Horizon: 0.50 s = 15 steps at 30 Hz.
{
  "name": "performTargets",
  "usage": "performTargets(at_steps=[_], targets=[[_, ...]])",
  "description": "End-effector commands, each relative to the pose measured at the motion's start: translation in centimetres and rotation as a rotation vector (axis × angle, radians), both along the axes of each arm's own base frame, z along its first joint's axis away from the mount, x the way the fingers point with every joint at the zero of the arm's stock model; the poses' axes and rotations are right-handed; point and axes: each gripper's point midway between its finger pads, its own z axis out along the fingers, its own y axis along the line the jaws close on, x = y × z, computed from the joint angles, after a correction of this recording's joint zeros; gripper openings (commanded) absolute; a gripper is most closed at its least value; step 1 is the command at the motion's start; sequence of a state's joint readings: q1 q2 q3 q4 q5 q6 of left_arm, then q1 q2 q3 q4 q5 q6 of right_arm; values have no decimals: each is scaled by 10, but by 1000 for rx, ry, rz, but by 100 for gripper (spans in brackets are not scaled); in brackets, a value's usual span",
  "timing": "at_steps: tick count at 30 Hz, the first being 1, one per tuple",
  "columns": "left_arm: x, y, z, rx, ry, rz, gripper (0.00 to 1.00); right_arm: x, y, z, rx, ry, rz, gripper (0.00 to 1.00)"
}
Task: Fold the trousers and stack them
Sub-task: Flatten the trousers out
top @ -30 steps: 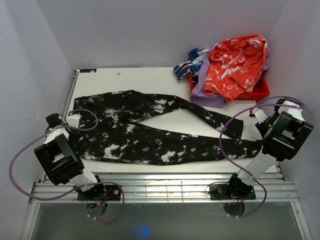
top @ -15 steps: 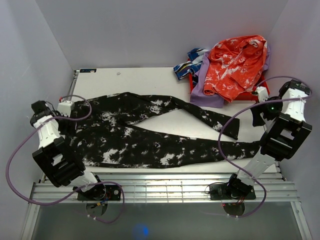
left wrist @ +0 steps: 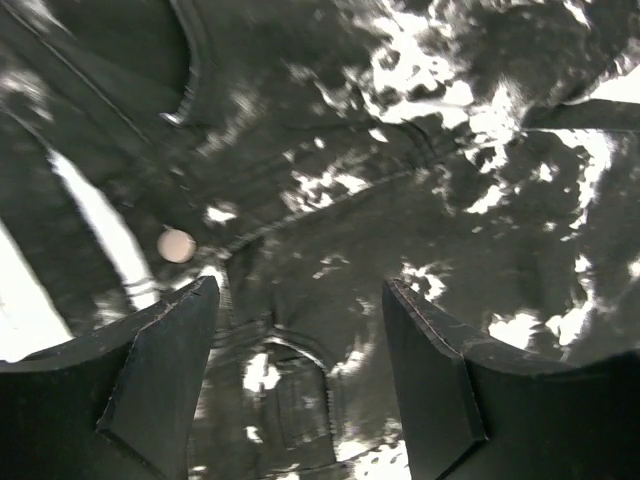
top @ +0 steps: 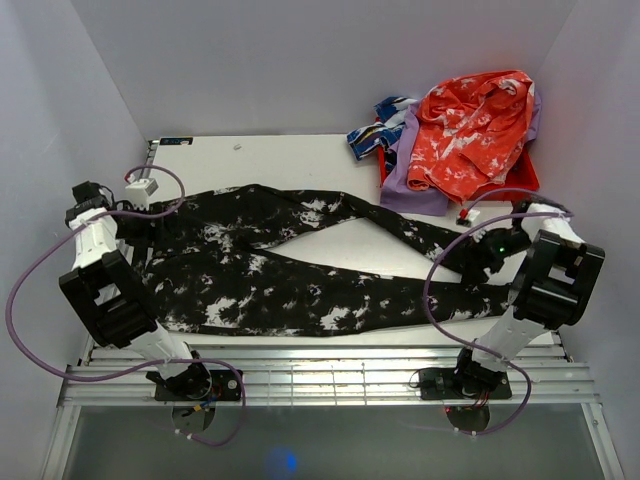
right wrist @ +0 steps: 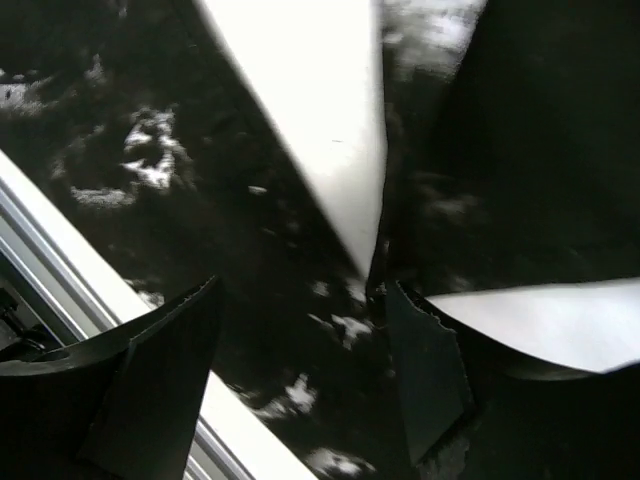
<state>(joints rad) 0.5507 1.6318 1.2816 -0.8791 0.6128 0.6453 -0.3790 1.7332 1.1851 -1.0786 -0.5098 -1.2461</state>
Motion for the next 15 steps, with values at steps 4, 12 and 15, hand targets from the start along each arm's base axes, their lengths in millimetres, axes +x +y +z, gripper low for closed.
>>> performTargets(at_steps=[4, 12, 15], targets=[[-13, -16, -9, -57, 10, -17, 76, 20, 5, -1, -141, -210, 77, 75], [-15, -16, -11, -38, -9, -15, 75, 39, -2, -12, -272, -281, 120, 67], [-12, -13, -11, -33, -9, -9, 75, 34, -3, -17, -293, -266, 167, 63]])
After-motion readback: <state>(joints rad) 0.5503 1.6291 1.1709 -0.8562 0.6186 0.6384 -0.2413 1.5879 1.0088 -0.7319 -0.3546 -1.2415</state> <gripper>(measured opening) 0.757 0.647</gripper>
